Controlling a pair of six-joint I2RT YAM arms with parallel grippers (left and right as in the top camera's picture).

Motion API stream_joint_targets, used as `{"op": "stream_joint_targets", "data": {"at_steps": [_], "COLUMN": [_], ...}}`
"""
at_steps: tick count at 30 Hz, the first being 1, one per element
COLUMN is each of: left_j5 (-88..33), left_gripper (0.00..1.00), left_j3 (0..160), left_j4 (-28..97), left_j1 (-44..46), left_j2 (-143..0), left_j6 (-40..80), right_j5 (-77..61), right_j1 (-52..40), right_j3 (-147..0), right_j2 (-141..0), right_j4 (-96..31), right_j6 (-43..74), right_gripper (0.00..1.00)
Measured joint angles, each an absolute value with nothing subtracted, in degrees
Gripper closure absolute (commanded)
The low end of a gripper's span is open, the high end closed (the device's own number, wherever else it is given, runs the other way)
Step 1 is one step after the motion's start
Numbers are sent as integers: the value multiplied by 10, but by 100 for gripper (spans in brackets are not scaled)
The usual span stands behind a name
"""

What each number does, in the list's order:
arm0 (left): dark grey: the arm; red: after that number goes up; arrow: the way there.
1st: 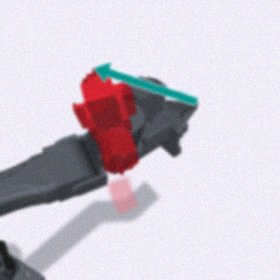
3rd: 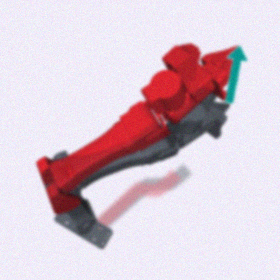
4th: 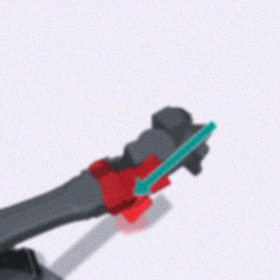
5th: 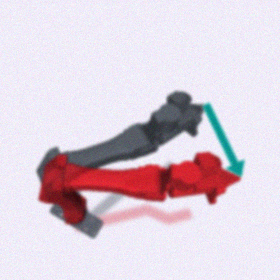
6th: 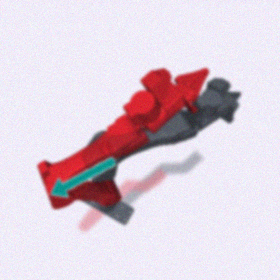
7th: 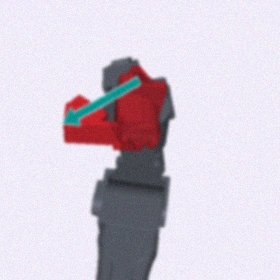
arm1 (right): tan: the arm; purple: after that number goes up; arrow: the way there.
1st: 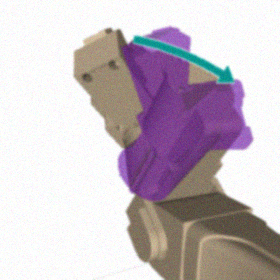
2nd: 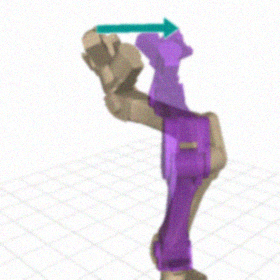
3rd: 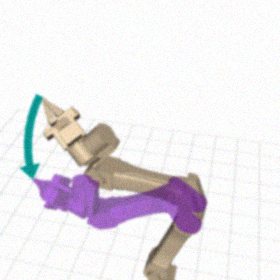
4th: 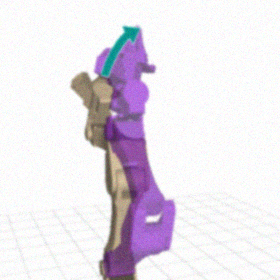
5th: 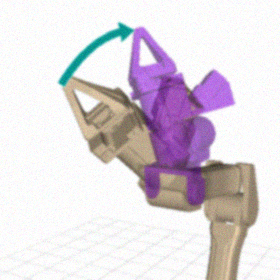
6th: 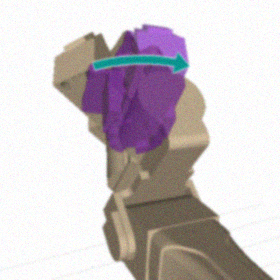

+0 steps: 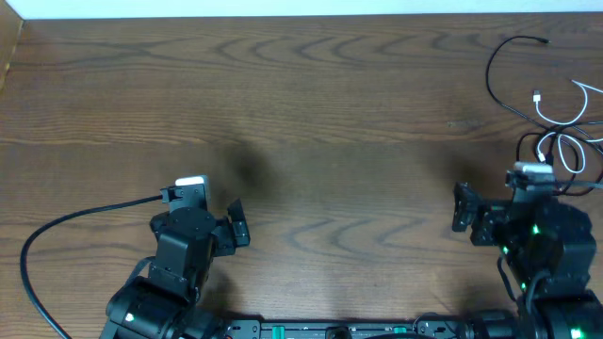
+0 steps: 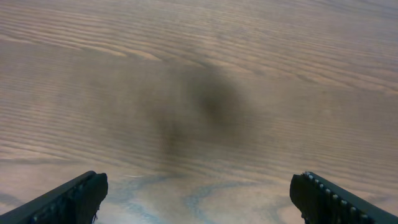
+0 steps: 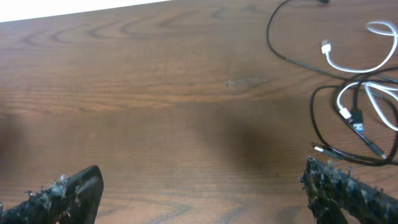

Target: Untangle cables

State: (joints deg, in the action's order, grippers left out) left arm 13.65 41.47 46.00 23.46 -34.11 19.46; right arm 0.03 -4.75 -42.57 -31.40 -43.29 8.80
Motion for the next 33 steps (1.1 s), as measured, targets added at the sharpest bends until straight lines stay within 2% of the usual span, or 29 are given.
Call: {"op": "stream_joint_targets", "data": {"at_steps": [8,27,33], "left_j5": [144,145,145], "left_gripper": [1,1,1], "left_j3": [415,415,415], "left_j4": [461,461,461], "left_j1": [235,235,235], "left_j2": [-341,-341,-341], "left_j6": [195,195,195], "right_j5": [9,11,11], "right_j1": [-48,-48,-48], "right_j3": [-425,-422,-422], "right_j2": [-302,-302,-302], "right_j4": [-443,-636,-647], "right_j6": [88,88,88], "right_gripper": [1,1,1]}}
